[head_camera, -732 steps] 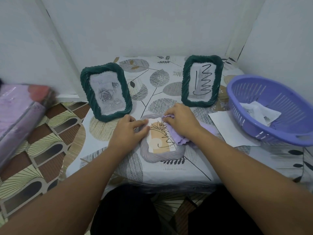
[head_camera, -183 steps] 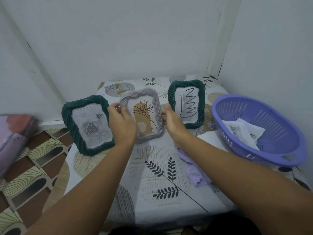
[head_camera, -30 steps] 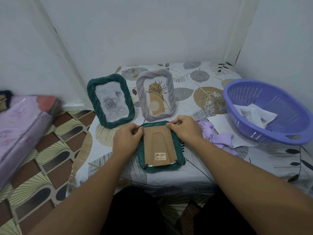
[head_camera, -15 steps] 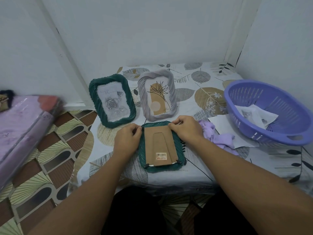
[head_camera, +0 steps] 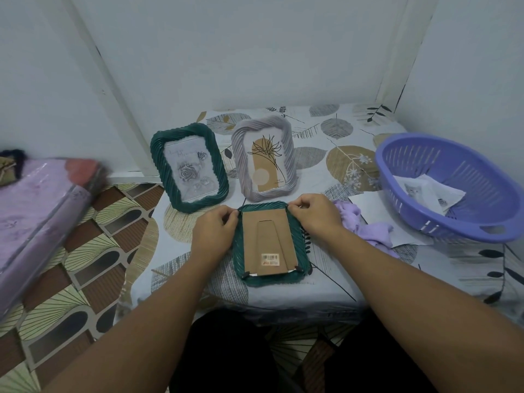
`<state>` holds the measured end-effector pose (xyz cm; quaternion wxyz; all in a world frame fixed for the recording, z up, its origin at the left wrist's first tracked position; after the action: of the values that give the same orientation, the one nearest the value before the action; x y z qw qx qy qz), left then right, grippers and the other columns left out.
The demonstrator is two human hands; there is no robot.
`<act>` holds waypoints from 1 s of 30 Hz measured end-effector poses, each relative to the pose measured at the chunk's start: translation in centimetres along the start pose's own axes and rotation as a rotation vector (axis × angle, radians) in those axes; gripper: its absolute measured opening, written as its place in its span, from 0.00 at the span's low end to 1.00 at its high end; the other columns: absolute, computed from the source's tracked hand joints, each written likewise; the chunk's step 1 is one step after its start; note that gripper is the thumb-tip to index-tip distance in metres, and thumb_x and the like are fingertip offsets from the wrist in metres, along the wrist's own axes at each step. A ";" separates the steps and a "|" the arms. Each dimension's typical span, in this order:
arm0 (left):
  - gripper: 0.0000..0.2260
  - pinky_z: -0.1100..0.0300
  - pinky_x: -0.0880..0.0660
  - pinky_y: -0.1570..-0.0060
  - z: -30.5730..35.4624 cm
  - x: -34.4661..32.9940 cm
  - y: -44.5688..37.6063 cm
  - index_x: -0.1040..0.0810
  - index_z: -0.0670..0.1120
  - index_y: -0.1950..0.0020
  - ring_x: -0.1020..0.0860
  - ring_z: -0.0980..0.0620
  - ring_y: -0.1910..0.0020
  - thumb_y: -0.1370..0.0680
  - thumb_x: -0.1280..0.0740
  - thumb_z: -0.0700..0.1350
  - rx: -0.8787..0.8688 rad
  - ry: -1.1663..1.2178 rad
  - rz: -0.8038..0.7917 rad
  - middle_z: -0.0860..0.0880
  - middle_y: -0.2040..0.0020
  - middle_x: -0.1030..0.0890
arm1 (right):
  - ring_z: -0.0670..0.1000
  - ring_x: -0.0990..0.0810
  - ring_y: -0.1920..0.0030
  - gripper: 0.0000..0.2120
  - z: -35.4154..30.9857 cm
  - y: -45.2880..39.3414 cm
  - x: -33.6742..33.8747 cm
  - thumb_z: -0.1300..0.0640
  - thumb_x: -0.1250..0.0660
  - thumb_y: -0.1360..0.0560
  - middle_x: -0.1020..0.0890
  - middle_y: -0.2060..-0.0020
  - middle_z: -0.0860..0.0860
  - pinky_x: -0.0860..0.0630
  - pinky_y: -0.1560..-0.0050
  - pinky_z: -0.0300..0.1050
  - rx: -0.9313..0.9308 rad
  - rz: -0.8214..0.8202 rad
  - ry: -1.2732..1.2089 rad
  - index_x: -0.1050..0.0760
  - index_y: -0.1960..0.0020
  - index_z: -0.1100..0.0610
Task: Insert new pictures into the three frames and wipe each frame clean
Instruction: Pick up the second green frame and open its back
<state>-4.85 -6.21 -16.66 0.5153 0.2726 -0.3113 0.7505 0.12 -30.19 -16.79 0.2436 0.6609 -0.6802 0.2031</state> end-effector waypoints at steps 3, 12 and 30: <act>0.10 0.56 0.24 0.56 0.7 0.6 0.1 0.14 0.49 0.49 0.19 0.51 0.57 0.18 0.34 0.50 -0.004 -0.008 -0.023 0.52 0.58 0.15 | 0.50 0.16 0.56 0.06 0.0 0.5 0.6 0.53 0.28 0.23 0.14 0.61 0.47 0.21 0.52 0.46 0.012 -0.058 -0.063 0.15 0.48 0.51; 0.09 0.60 0.28 0.64 0.9 2.4 0.1 0.16 0.51 0.57 0.21 0.57 0.60 0.25 0.25 0.55 0.107 -0.206 -0.265 0.53 0.59 0.17 | 0.50 0.15 0.59 0.13 0.8 1.8 1.4 0.50 0.22 0.30 0.15 0.65 0.49 0.18 0.50 0.51 0.042 -0.133 0.122 0.16 0.48 0.51; 0.17 0.60 0.32 0.58 0.7 3.6 6.4 0.15 0.51 0.53 0.29 0.56 0.59 0.37 0.17 0.55 -0.011 0.344 -0.547 0.52 0.56 0.26 | 0.40 0.22 0.55 0.10 -1.9 6.6 4.2 0.44 0.22 0.29 0.18 0.55 0.46 0.26 0.49 0.37 0.380 -0.545 0.251 0.16 0.51 0.46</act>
<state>-12.00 -6.33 -14.79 0.7443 0.2126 -0.1389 0.6177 -6.35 -32.19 -12.46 0.2433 0.8216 -0.3936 0.3330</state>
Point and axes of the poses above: each hand's wrist, its own y-axis away from the middle knuckle, its own x-axis out of the back of the hand, z = x × y, the point moved 4 cm from there along -y, towards the middle knuckle
